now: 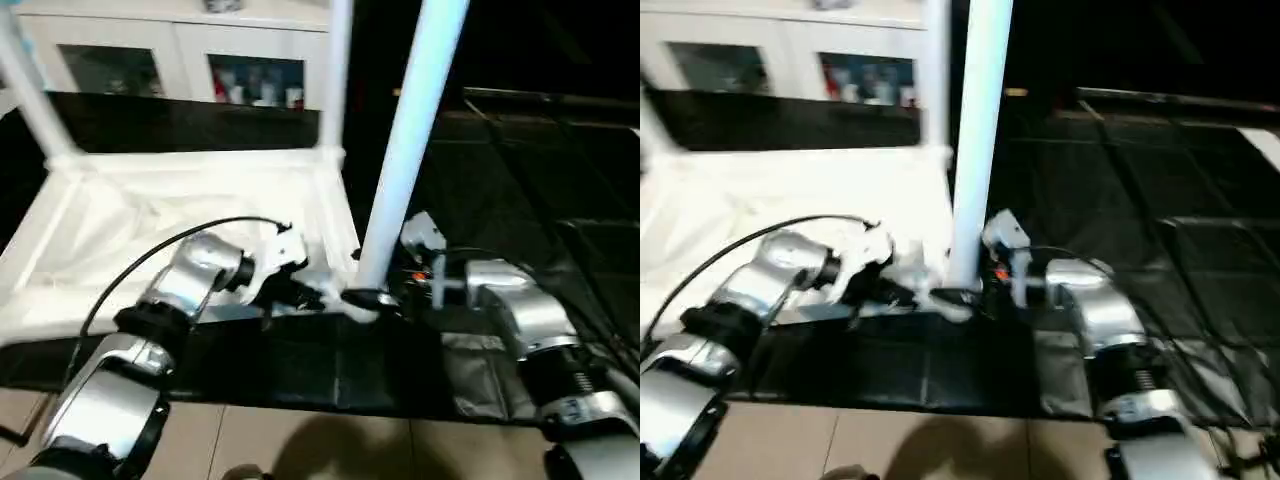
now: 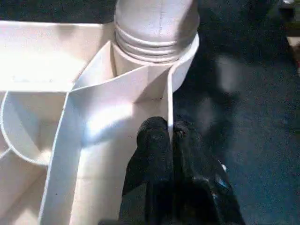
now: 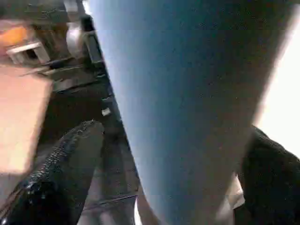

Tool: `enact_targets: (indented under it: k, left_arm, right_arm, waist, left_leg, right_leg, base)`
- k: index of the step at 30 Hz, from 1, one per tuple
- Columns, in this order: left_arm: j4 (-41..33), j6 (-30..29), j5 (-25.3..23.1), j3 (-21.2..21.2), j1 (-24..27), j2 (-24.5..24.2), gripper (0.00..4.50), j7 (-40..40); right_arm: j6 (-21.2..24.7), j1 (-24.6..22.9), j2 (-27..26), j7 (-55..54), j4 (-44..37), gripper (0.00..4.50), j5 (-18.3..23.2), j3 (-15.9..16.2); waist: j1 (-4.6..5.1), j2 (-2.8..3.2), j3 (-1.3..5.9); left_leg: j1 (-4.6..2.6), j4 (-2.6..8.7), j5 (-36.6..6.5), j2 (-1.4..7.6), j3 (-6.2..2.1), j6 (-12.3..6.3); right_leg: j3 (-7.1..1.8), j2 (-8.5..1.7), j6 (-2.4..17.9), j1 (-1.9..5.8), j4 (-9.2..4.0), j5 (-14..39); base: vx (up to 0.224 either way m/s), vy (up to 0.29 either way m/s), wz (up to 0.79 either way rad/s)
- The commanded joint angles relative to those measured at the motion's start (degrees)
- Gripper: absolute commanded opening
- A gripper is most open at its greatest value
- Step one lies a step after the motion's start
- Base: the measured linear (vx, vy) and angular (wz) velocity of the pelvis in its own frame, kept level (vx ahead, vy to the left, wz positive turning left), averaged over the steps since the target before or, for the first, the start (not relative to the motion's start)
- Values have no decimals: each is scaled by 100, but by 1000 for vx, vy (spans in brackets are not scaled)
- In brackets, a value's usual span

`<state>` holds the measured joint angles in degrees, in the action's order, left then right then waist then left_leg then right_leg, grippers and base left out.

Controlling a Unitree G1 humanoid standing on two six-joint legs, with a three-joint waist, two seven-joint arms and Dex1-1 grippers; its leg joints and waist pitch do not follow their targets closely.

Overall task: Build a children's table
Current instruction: Rotate leg to tighten

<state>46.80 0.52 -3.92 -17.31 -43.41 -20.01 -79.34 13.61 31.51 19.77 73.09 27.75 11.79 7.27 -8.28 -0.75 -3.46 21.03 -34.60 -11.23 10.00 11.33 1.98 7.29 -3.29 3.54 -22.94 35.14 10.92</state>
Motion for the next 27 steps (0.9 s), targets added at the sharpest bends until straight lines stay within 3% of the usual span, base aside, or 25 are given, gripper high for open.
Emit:
enact_targets:
  k: [1, 6, 9, 27]
  left_arm:
    - [-256, 198, 134, -137, -45, 23, 0, -397]
    - [-353, 407, 110, -249, 64, -94, 0, -698]
    - [-482, 453, 160, -283, 156, -175, 0, -884]
    - [-703, 501, 236, -305, 306, -287, 0, -1063]
  right_arm:
    - [14, -4, 126, 381, -63, 437, 118, 30]
    - [68, 66, 290, 920, 87, 437, 196, 98]
    - [37, 122, 323, 1100, 216, 410, 189, 153]
    - [60, 161, 291, 1527, 325, 254, 347, 255]
  waist:
    - [3, 12, 464]
    - [-25, -6, 464]
    - [-28, -35, 467]
    - [-46, -16, 474]
  left_leg:
    - [-88, 324, -402, 476, -199, -540]
    - [-71, 322, -394, 465, -202, -518]
    - [-63, 321, -397, 457, -202, -479]
    - [-64, 316, -324, 458, -202, -506]
  right_leg:
    - [-469, -714, 819, 370, -405, 723]
    - [-457, -714, 797, 368, -405, 804]
    - [-450, -716, 752, 378, -414, 961]
    - [-449, -700, 719, 361, -407, 938]
  base:
    - [0, 0, 0]
    - [0, 0, 0]
    - [0, 0, 0]
    - [0, 0, 0]
